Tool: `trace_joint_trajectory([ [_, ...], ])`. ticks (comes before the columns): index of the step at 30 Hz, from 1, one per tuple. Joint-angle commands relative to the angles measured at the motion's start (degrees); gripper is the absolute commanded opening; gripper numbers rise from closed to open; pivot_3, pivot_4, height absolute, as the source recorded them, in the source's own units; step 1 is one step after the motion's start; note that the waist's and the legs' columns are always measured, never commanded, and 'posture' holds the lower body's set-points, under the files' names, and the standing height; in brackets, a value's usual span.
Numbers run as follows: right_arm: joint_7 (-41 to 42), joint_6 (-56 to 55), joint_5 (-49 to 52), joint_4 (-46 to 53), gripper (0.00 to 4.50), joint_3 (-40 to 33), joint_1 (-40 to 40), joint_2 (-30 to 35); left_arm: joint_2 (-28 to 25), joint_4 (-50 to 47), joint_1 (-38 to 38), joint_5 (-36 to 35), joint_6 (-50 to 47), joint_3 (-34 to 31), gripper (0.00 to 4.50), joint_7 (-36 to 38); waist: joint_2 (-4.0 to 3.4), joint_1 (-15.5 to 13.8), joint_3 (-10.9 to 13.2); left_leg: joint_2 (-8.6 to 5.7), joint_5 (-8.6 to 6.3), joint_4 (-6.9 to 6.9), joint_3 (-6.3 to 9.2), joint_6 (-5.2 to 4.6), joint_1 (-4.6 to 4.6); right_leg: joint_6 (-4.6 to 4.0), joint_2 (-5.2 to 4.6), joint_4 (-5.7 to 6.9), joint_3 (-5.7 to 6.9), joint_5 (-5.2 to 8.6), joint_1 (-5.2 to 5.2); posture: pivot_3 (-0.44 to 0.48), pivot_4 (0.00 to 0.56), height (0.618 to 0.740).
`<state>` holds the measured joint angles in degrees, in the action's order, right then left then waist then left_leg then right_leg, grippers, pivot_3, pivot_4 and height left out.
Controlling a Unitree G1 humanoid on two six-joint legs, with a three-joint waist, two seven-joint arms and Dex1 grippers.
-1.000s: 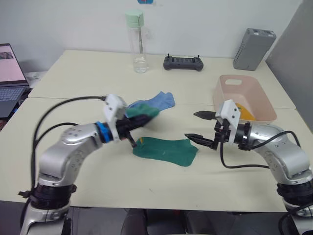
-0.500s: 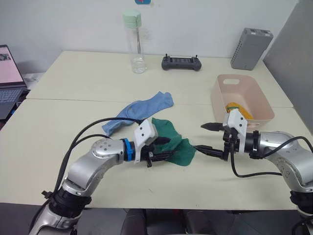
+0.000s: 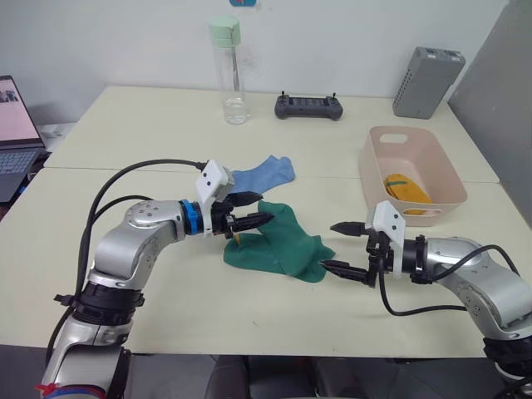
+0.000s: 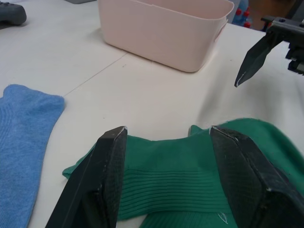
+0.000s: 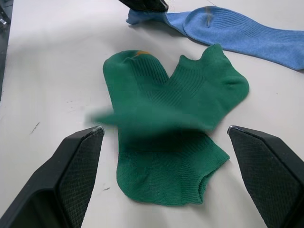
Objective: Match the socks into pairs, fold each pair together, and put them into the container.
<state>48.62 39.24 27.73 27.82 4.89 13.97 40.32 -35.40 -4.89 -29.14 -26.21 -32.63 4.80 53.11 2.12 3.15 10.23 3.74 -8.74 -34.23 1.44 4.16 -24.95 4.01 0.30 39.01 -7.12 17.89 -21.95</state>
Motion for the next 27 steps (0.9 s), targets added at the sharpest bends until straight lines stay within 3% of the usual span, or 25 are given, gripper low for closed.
trace_joint_trajectory([
  [1,1.0,-2.0,-2.1,3.5,4.5,1.1,-1.0,2.5,1.2,5.3,-2.3,5.4,5.9,1.2,2.86,-1.5,0.0,-0.1,0.0,-0.01,0.0,-0.02,0.0,0.0,0.0,0.01,0.0,0.0,0.0,0.0,0.01,0.0,0.15,0.74],
  [6,1.7,-2.6,-3.3,4.6,4.5,3.9,-2.0,3.6,5.1,20.6,-6.6,13.6,16.6,3.9,2.86,-4.2,0.0,-0.3,0.0,-0.01,0.0,-0.12,0.0,0.0,0.0,0.06,0.0,-0.01,-0.01,-0.03,0.05,0.0,0.15,0.74],
  [17,2.0,-10.2,-15.2,0.8,4.5,14.3,-0.7,3.7,12.0,39.1,-14.3,19.7,23.2,5.2,2.86,-2.9,0.01,-0.2,0.0,-0.02,0.0,-0.12,-0.02,0.0,-0.03,0.08,0.01,-0.01,-0.03,-0.04,0.04,0.0,0.15,0.74],
  [18,2.2,-11.0,-16.0,0.3,4.5,14.7,-0.5,3.6,12.1,39.8,-14.5,20.3,23.5,5.3,2.69,-2.9,0.01,-0.2,0.0,-0.02,0.0,-0.12,-0.02,0.0,-0.03,0.08,0.01,-0.01,-0.03,-0.04,0.04,0.0,0.15,0.74],
  [21,1.7,-11.2,-15.5,-0.7,3.86,14.1,0.1,1.7,12.3,40.7,-14.9,21.1,24.2,5.1,1.95,-2.3,0.01,-0.2,0.0,-0.01,0.0,-0.12,0.0,0.0,-0.03,0.08,0.03,0.02,0.0,-0.04,0.04,0.0,0.15,0.74],
  [27,2.7,-12.3,-16.5,-1.5,1.65,14.0,0.2,1.3,12.4,39.6,-14.4,21.3,23.8,4.6,0.01,-0.8,0.01,-0.2,0.0,-0.02,0.0,-0.13,0.01,0.0,-0.03,0.09,0.02,0.01,0.0,-0.04,0.08,0.0,0.15,0.74],
])
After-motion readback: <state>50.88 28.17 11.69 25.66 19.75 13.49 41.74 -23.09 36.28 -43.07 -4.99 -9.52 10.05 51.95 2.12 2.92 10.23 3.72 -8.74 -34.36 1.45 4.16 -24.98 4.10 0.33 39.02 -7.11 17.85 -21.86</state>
